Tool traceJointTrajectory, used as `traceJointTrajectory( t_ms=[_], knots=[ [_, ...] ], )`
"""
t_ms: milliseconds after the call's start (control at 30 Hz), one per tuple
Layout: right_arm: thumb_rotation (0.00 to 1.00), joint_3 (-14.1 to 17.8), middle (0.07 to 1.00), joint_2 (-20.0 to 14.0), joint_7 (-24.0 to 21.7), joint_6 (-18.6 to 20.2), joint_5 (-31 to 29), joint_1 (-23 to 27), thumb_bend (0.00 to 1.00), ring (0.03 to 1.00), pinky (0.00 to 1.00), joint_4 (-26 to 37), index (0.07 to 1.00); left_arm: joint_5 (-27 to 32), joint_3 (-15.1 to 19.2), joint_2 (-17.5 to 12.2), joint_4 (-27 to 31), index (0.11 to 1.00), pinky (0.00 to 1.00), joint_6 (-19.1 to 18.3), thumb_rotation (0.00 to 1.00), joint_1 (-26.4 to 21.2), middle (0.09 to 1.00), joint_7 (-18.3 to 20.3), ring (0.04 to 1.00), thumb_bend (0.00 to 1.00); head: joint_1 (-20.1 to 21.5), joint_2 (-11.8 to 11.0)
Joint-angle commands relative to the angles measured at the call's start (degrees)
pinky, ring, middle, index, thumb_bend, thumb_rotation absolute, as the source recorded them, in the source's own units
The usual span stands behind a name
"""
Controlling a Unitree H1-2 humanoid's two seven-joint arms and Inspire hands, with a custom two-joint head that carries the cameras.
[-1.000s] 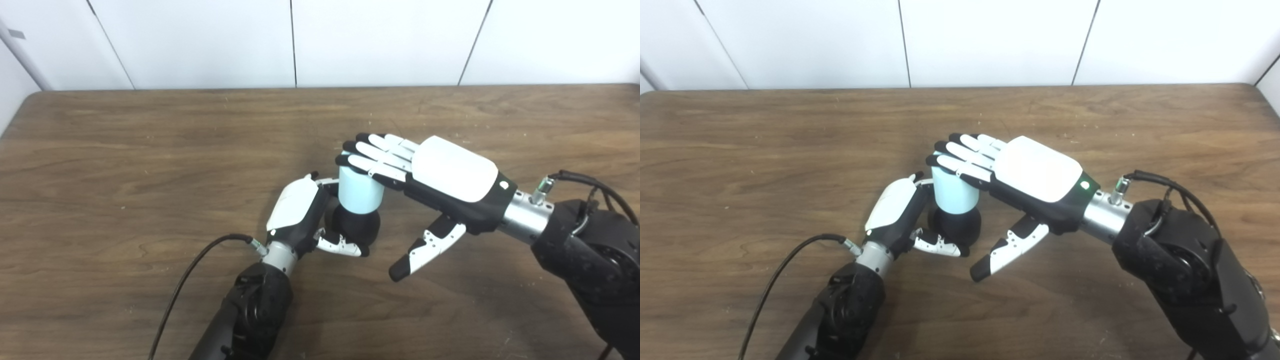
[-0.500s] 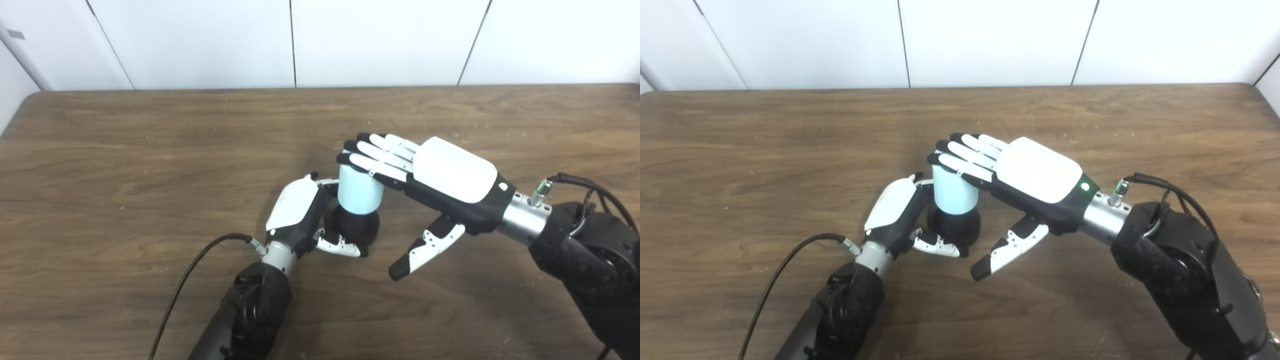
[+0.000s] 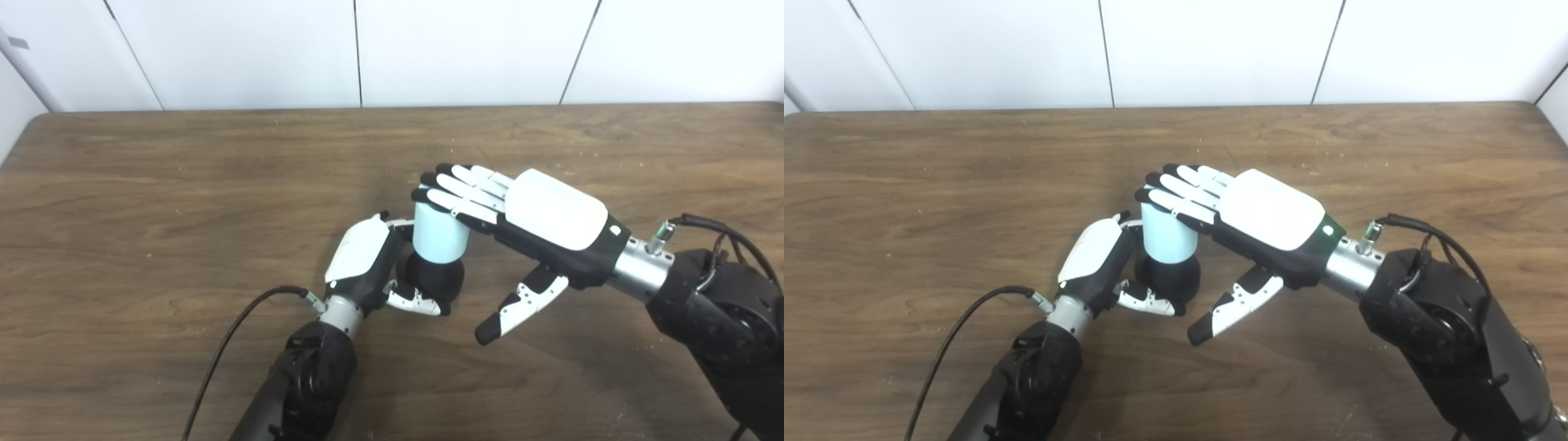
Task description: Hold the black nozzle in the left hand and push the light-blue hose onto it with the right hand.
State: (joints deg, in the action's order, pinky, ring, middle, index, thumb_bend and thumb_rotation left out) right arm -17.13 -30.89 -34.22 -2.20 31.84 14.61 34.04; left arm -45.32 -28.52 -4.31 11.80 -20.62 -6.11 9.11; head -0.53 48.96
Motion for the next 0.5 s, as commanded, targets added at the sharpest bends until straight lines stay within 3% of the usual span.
traceJointTrajectory(
  t_ms=[0, 467],
  knots=[
    [0.94, -2.28, 1.000, -2.38, -5.31, 1.76, 1.38, -2.46, 0.69, 1.000, 0.98, -2.32, 0.967, -0.88, -0.87, -2.02, -2.91, 0.444, 1.00, -4.14, 0.00, 3.53, 0.546, 4.72, 0.809, 0.51, -0.01, 0.04],
    [0.93, -3.38, 1.000, -2.41, -3.97, 1.26, 1.42, -3.41, 0.69, 1.000, 0.98, -3.85, 0.964, -1.01, -0.87, -2.19, -2.85, 0.444, 1.00, -4.24, 0.00, 3.39, 0.546, 4.92, 0.811, 0.51, -0.24, 0.05]
  ],
)
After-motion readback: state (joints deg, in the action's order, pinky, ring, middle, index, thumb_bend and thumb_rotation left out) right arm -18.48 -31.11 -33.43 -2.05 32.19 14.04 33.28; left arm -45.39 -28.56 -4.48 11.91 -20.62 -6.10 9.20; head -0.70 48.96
